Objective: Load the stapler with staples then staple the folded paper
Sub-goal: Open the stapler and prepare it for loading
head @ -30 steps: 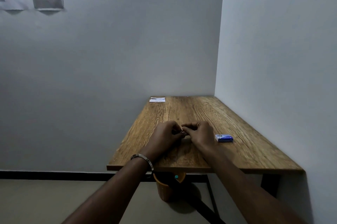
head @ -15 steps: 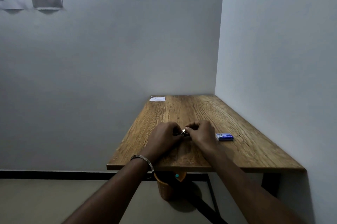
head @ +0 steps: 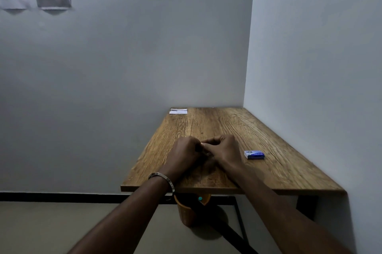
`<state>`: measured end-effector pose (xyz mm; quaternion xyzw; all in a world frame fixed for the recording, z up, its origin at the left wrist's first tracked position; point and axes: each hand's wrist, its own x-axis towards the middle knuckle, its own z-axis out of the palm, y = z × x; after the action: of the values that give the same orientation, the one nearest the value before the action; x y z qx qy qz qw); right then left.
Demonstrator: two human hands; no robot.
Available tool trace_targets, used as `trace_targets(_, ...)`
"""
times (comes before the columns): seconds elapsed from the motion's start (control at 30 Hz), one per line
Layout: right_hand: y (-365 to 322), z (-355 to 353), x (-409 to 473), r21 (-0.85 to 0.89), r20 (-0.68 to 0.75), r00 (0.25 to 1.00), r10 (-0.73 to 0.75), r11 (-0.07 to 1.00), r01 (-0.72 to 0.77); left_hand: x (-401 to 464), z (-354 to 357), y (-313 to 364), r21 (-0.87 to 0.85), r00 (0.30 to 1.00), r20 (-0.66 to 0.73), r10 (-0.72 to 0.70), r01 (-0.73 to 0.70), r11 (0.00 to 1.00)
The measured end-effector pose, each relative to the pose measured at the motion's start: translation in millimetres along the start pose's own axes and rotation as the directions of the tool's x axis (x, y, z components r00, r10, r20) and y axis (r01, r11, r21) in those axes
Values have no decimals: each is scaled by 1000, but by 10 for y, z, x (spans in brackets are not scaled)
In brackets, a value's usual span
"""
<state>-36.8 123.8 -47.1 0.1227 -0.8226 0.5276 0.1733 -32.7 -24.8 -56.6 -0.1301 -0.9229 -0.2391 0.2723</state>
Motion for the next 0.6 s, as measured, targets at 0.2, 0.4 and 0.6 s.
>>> trace_targets(0.2,-47,55,-30,32,-3,999,-50,998,50,-3,-6,2,39,999,-14,-52,53,998)
trace_targets(0.4,9,8,-8,83,-48,999,-17,996,21,-14,6,1,32,997,13,-78,77,997)
trace_targets(0.6,172,-202,-1,-346,16,999,-47,937,49,-13,12,-14,64,994,10,-109,109,992)
